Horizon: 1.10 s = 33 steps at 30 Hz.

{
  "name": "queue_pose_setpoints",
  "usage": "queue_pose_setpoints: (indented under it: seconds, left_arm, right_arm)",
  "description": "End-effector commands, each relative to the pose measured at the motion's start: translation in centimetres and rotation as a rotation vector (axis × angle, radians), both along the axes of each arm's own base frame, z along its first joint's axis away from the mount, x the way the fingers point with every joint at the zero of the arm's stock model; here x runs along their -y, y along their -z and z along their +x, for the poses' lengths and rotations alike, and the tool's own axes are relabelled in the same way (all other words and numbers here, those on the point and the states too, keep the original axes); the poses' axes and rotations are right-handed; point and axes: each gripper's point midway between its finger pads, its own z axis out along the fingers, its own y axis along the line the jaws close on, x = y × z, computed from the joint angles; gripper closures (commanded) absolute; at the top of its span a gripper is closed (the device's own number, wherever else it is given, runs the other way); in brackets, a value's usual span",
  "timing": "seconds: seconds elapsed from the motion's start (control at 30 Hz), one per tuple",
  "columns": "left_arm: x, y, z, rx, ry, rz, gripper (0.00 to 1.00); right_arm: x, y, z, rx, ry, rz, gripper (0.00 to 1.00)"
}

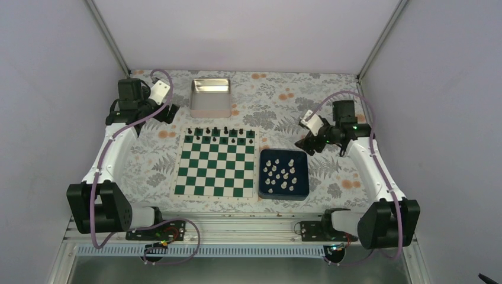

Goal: Set up the chess pieces on the board
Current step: Pick up the chess piece from the storage box.

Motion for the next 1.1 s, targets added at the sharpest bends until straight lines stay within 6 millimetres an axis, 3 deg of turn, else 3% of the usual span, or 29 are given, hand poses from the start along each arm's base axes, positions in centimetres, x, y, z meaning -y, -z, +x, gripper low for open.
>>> queue_pose_setpoints:
  seconds: [0.0,0.23,0.37,0.63,0.87,1.07]
  left_arm:
    - [0.2,-0.9,1.0,0.023,0.022,-0.013,0.0]
    - [0.9,-0.3,1.3,0.002,0.054,-0.036,0.0]
    - [1.2,0.1,1.4,-0.018,0.069,-0.052,0.0]
    - [0.8,0.6,1.5,-0.025,0.05,-0.035,0.0]
    - [0.4,0.6,1.7,-0.02,0.029,-0.03,0.0]
    - [0.4,0.6,1.9,-0.014,0.023,-0.03,0.0]
  right_arm:
    - [-1.9,1.5,-3.4,-0.131,-0.115,-0.065,0.16]
    - [-2.7,5.3,-6.6,-0.288,-0.155,-0.197,0.51]
    - [-2.9,8.0,-7.4,-0.358,-0.152,-0.27,0.62]
    - [-2.7,10.0,-5.5,-0.348,-0.094,-0.326,0.68]
    - [-2.8,11.6,-5.3,-0.399,-0.093,-0.341,0.67]
    - [-3.3,12.0,-4.4,-0.379,-0.083,-0.327,0.68]
